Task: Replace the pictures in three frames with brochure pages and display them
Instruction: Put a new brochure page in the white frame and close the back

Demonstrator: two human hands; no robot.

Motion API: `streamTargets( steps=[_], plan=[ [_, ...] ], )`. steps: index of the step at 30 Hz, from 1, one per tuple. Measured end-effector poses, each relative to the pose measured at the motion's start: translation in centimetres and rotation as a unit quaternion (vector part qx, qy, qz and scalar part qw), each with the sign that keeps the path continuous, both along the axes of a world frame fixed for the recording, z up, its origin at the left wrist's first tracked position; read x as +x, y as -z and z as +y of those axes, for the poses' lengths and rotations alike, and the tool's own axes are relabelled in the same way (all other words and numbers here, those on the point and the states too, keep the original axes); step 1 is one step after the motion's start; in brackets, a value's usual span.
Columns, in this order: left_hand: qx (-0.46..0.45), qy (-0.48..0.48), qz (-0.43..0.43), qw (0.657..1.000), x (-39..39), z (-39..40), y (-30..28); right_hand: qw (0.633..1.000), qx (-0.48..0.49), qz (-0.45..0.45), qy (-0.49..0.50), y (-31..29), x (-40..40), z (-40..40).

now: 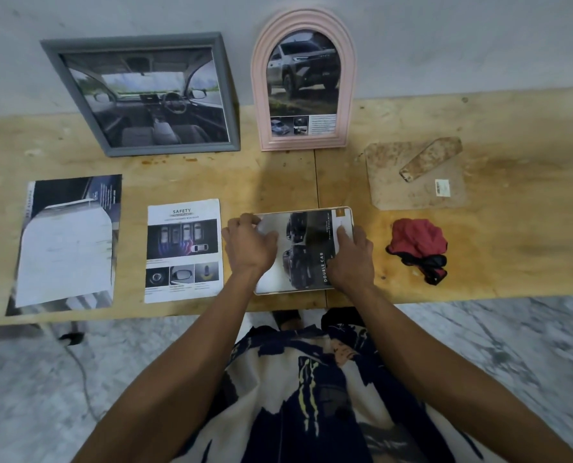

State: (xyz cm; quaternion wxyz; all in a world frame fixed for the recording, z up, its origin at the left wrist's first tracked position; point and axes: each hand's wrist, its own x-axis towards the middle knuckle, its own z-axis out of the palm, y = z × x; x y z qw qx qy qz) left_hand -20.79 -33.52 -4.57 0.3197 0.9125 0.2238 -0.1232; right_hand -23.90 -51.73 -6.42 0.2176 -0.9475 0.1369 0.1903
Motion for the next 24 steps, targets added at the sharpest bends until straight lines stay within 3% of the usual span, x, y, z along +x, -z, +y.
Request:
streamTargets(
  steps=[6, 15, 24],
  plan=[
    [-0.12, -0.072, 0.002, 0.99, -1.1, 0.3, -0.8, 1.0, -0.007, 0.007, -0.015, 0.0, 0.3, -0.2],
    [-0.103, -0.008, 0.037, 0.994, -2.0, 1.0, -0.2, 1.0, 0.026, 0.013, 0.003, 0.0, 0.3, -0.3],
    [-0.233, -0.049, 0.003, 0.971, -2.2, 1.2, -0.1, 0.996, 0.08, 0.015, 0.045, -1.4, 0.7, -0.7]
  ],
)
